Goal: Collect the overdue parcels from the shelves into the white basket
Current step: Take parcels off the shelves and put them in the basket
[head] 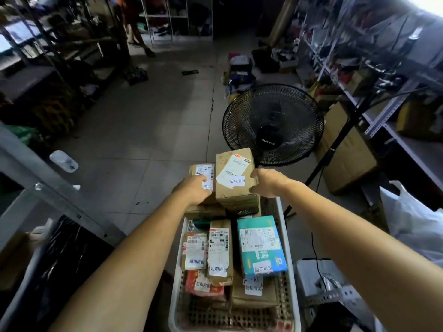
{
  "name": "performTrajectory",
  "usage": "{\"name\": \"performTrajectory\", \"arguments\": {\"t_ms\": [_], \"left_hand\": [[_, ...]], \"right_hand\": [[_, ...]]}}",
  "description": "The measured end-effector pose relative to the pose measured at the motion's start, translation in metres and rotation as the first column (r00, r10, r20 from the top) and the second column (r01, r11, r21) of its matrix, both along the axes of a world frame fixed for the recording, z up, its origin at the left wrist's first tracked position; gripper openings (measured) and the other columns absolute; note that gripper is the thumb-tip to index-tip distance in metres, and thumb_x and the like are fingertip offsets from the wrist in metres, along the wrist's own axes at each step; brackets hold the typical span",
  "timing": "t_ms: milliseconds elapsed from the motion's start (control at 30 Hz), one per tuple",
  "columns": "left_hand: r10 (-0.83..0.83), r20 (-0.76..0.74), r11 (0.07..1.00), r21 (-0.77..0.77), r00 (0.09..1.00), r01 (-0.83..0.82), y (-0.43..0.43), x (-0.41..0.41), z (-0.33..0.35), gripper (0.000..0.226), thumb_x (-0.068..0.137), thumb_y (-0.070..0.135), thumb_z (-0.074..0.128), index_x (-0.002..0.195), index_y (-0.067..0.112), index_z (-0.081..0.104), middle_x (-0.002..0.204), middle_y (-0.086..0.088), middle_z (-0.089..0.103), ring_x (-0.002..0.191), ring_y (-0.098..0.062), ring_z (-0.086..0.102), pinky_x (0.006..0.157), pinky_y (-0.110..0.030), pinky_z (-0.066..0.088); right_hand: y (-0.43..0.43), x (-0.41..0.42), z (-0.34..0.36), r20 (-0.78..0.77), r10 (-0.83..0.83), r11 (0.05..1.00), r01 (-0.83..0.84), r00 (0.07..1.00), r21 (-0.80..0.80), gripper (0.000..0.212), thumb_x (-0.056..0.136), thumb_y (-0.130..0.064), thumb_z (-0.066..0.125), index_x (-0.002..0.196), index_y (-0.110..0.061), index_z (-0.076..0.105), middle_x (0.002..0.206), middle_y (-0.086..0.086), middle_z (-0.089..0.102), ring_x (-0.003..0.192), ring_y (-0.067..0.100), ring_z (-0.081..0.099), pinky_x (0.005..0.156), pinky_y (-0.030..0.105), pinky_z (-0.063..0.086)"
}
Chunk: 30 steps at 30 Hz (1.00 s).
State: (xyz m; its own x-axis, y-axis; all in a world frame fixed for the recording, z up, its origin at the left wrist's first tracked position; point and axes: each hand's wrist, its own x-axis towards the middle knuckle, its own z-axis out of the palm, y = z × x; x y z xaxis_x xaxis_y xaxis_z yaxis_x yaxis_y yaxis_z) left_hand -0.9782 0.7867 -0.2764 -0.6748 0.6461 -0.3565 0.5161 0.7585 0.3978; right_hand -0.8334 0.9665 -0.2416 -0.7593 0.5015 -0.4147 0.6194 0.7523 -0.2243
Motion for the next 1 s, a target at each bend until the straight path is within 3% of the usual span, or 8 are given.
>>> {"name": "performTrajectory", "arguments": {"t_ms": [233,300,467,567,633,833,1000], "left_hand": [[0.024,-0.054,1.0,-0.014,0.998,-0.025,-0.036,0.006,0.011,0.049,0.093,0.035,0.062,0.139,0.026,0.05,0.118,0.0,0.063,0.09,-0.015,0.057,0.069,-0.028,0.042],[0.045,-0.059,0.999,-0.023,0.997,-0.047,-0.047,0.01,0.015,0.043,0.094,0.034,0.062,0.135,0.026,0.052,0.119,0.0,0.063,0.094,-0.016,0.058,0.073,-0.03,0.044],[0.161,-0.066,0.986,-0.027,0.985,-0.163,-0.093,0.027,0.027,0.054,0.095,0.041,0.06,0.144,0.025,0.045,0.139,-0.005,0.056,0.12,-0.025,0.057,0.095,-0.035,0.049],[0.287,-0.048,0.958,-0.016,0.957,-0.288,-0.134,0.048,0.029,0.056,0.095,0.042,0.061,0.145,0.022,0.046,0.142,-0.008,0.054,0.125,-0.026,0.055,0.101,-0.035,0.047],[0.388,-0.042,0.921,-0.002,0.921,-0.389,-0.165,0.07,0.03,0.055,0.094,0.04,0.063,0.143,0.022,0.048,0.139,-0.008,0.056,0.122,-0.027,0.056,0.102,-0.038,0.047],[0.565,-0.087,0.823,-0.018,0.821,-0.568,-0.267,0.155,0.029,0.05,0.095,0.041,0.061,0.14,0.024,0.05,0.139,-0.007,0.056,0.123,-0.029,0.056,0.1,-0.041,0.049],[0.711,-0.035,0.703,0.001,0.703,-0.711,-0.352,0.242,0.021,0.053,0.095,0.039,0.061,0.143,0.021,0.047,0.133,-0.008,0.059,0.116,-0.027,0.059,0.097,-0.038,0.05]], "right_hand": [[-0.025,0.003,0.01,-0.009,0.079,0.997,-0.079,0.997,0.013,0.059,0.09,-0.033,0.066,0.143,-0.018,0.045,0.138,0.009,0.055,0.12,0.028,0.056,0.099,0.035,0.046],[-0.032,0.003,0.014,0.001,0.109,0.994,-0.109,0.994,0.025,0.058,0.091,-0.033,0.065,0.143,-0.018,0.045,0.138,0.01,0.055,0.121,0.029,0.055,0.1,0.037,0.047],[-0.06,-0.006,0.02,-0.004,0.228,0.972,-0.228,0.974,0.05,0.057,0.091,-0.036,0.064,0.142,-0.018,0.045,0.14,0.011,0.053,0.127,0.032,0.05,0.099,0.034,0.043],[-0.092,-0.01,0.021,-0.021,0.322,0.946,-0.322,0.946,0.026,0.052,0.092,-0.035,0.062,0.139,-0.017,0.05,0.135,0.013,0.056,0.123,0.032,0.053,0.098,0.035,0.043],[-0.12,-0.008,0.022,-0.025,0.42,0.907,-0.42,0.907,-0.003,0.045,0.093,-0.033,0.061,0.133,-0.014,0.054,0.13,0.012,0.059,0.119,0.032,0.056,0.099,0.036,0.046],[-0.205,0.014,0.02,-0.008,0.652,0.758,-0.652,0.759,-0.019,0.06,0.091,-0.039,0.064,0.144,-0.021,0.042,0.139,0.01,0.053,0.124,0.03,0.054,0.097,0.031,0.042],[-0.292,0.05,0.022,-0.017,0.764,0.643,-0.763,0.645,-0.06,0.047,0.093,-0.028,0.062,0.137,-0.013,0.051,0.137,0.009,0.054,0.122,0.03,0.053,0.096,0.032,0.042]]}}
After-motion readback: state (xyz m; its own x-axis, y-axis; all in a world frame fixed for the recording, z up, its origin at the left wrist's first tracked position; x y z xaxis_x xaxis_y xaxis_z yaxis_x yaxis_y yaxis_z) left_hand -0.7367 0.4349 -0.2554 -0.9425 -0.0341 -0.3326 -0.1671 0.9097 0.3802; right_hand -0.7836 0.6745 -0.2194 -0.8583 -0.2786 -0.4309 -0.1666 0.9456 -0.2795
